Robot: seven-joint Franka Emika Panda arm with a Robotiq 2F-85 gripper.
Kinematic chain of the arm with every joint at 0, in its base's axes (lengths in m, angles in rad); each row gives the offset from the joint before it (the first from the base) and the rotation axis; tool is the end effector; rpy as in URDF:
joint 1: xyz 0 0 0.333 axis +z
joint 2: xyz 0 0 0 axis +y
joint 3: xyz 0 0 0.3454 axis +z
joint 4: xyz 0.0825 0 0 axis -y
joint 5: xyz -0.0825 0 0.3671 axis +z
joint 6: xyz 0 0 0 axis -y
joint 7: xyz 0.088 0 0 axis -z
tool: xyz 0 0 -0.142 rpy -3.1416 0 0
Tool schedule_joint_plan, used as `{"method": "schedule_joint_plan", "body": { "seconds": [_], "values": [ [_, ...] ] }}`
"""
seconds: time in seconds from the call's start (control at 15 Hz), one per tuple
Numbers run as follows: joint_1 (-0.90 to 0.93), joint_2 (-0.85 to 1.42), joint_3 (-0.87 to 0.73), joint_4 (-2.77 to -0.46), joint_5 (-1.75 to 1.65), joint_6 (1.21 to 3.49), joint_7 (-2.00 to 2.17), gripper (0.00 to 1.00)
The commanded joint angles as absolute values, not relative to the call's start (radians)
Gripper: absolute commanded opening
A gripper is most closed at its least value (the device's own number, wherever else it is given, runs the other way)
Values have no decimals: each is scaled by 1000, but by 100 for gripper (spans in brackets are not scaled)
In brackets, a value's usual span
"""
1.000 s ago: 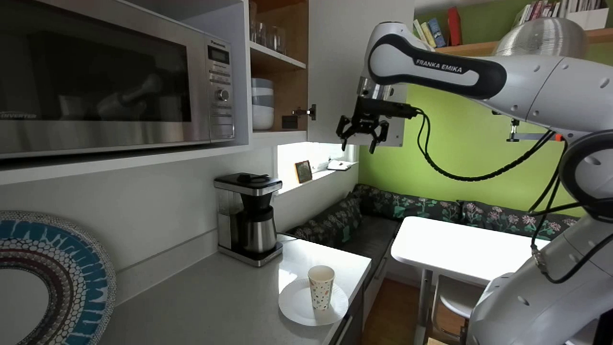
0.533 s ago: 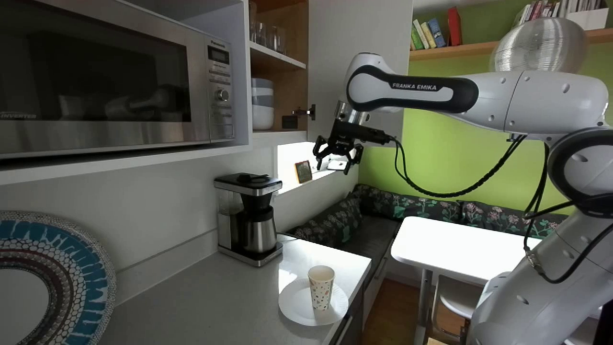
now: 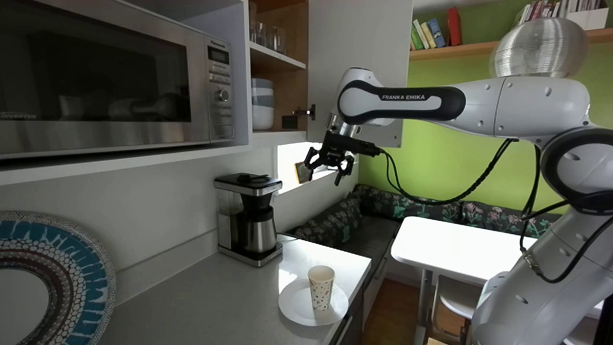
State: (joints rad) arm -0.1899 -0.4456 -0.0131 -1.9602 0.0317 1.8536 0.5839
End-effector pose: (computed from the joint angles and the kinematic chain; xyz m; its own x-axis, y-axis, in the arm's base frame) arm 0.4095 -0.0821 0.6786 0.6597 -0.7063 0.2567 -0.6738 -0.7072 -0.2143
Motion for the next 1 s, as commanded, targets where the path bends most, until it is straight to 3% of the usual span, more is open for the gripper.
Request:
{"method": "schedule_joint_plan", "body": {
  "seconds": [0.0, 0.93],
  "values": [
    [-188, -444, -15, -1955, 31, 1850, 584, 100],
    [-140, -457, -53, -2277, 82, 1943, 289, 100]
  ]
}}
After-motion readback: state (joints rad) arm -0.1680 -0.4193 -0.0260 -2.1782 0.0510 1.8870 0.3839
